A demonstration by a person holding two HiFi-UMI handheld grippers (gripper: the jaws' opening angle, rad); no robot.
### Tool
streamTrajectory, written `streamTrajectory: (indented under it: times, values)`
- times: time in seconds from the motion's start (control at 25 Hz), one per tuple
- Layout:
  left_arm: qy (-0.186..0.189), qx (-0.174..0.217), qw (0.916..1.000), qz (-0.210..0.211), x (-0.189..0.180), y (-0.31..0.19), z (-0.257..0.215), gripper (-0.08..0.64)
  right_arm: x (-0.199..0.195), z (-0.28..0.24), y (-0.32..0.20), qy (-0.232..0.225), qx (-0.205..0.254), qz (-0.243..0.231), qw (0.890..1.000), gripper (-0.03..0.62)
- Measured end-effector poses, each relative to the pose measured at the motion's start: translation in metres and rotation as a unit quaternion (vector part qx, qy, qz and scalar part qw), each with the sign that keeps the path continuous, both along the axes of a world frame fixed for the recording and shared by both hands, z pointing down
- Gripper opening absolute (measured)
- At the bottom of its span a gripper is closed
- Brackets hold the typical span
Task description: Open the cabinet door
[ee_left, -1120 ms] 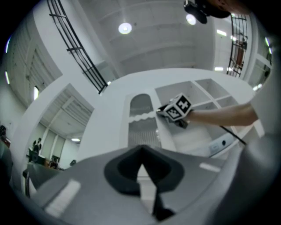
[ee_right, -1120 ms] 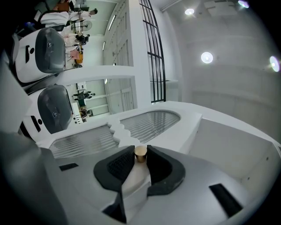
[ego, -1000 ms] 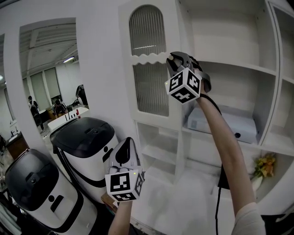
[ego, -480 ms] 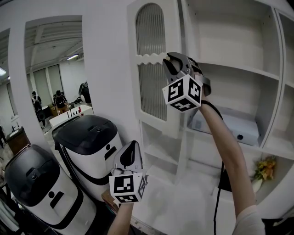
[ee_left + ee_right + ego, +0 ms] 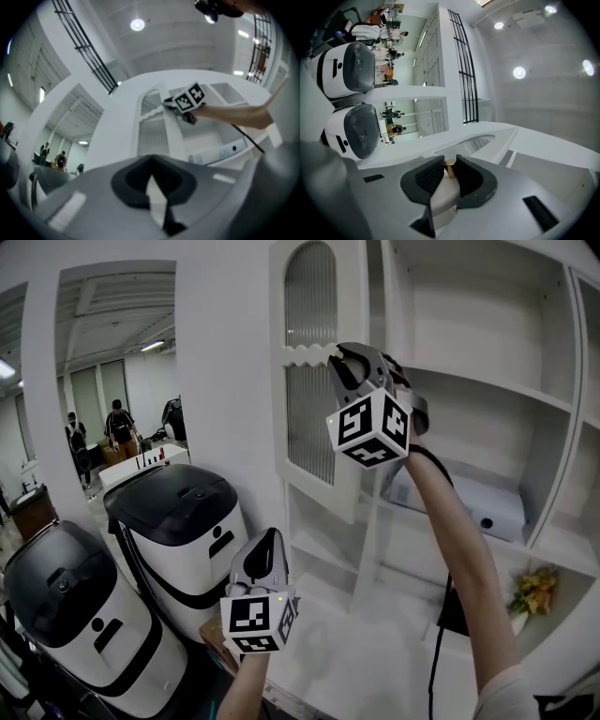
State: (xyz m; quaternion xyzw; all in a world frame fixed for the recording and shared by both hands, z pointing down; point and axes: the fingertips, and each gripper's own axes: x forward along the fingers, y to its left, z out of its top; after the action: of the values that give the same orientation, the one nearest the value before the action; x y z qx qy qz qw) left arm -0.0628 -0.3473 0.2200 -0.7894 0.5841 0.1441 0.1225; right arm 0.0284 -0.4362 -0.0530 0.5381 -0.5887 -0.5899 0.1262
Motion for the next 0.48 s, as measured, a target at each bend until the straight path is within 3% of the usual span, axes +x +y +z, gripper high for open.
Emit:
streamTrajectory:
  times: [0.48]
  values:
    - [0.008,0.012,0.9998,-0.017,-0.013,0.018,-0.007,0.006,-0.022,0.0,0.015,0.0,-0.006,-0.008,1.0,0.075]
